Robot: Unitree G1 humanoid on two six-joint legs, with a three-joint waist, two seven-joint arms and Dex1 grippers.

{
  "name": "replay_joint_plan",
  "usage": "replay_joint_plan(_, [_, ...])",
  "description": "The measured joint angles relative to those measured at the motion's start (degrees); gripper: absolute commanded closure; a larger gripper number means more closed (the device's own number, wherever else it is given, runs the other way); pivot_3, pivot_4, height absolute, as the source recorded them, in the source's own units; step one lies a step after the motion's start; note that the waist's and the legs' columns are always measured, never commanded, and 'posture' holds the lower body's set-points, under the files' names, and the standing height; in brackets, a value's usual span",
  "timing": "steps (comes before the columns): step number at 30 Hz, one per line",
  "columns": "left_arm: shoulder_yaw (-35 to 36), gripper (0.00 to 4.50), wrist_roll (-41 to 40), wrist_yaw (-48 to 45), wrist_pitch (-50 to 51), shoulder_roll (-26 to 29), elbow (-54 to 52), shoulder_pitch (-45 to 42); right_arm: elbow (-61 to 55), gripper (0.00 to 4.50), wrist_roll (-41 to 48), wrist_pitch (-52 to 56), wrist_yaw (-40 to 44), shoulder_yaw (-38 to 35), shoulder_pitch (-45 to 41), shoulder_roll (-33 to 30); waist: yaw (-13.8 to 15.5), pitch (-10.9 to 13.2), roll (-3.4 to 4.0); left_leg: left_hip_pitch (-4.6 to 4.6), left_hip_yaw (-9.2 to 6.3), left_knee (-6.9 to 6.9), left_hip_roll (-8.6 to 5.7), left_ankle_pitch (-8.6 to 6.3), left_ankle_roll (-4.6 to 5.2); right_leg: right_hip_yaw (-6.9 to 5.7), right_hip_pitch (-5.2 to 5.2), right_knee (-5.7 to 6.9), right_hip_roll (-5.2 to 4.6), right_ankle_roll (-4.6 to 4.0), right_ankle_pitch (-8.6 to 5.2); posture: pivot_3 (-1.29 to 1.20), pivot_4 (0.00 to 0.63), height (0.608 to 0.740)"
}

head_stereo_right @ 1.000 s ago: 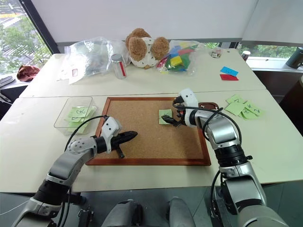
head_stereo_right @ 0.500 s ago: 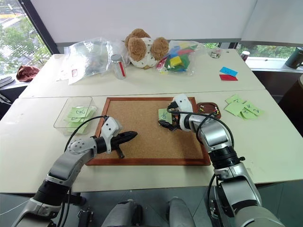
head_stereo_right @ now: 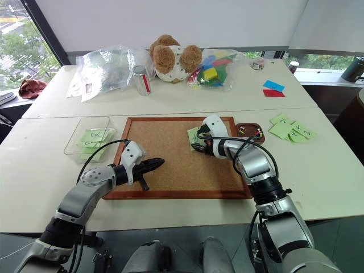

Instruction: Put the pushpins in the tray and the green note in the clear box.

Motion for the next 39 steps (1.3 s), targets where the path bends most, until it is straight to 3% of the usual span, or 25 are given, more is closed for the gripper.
replay_joint_plan(14, [0.1,4.50,0.0,0.1,-0.6,0.0,0.2,0.0,-2.4,4.29,0.4,1.4,0.1,-0.2,0.7,-0.4,0.1,0.0,0.00,0.00,0.00,-0.02,0.00,0.00,0.00,0.00,-0.01,-0.01,0.00,0.00,0.00,0.00,0.150,0.740])
replay_joint_plan(21, [0.8,4.50,-1.1,-0.2,0.2,-0.8,1.3,-1.0,-4.8,4.29,-5.3,-6.3,0.8,5.2,2.2,-3.7,0.1,0.0,0.00,-0.01,0.00,-0.01,0.00,0.00,0.00,0.00,-0.01,-0.01,0.00,0.00,0.00,0.00,0.150,0.740])
replay_joint_plan(31, [3.1,4.50,-2.9,-4.4,1.7,0.3,7.7,-8.6,-5.0,4.29,-12.2,-19.2,1.3,9.3,4.1,-5.1,0.1,0.0,-0.05,-0.18,0.00,0.00,0.00,0.01,-0.02,-0.01,-0.22,-0.02,0.05,0.00,0.00,0.00,0.150,0.740])
replay_joint_plan(39, [1.9,4.50,-3.3,-15.4,-3.3,0.9,11.6,-17.2,-5.1,4.29,-14.8,-22.9,2.4,9.8,4.7,-4.8,0.1,0.1,-0.08,-0.21,0.00,0.01,-0.01,0.03,-0.06,-0.02,-0.22,-0.07,0.07,0.00,0.00,0.00,0.150,0.740])
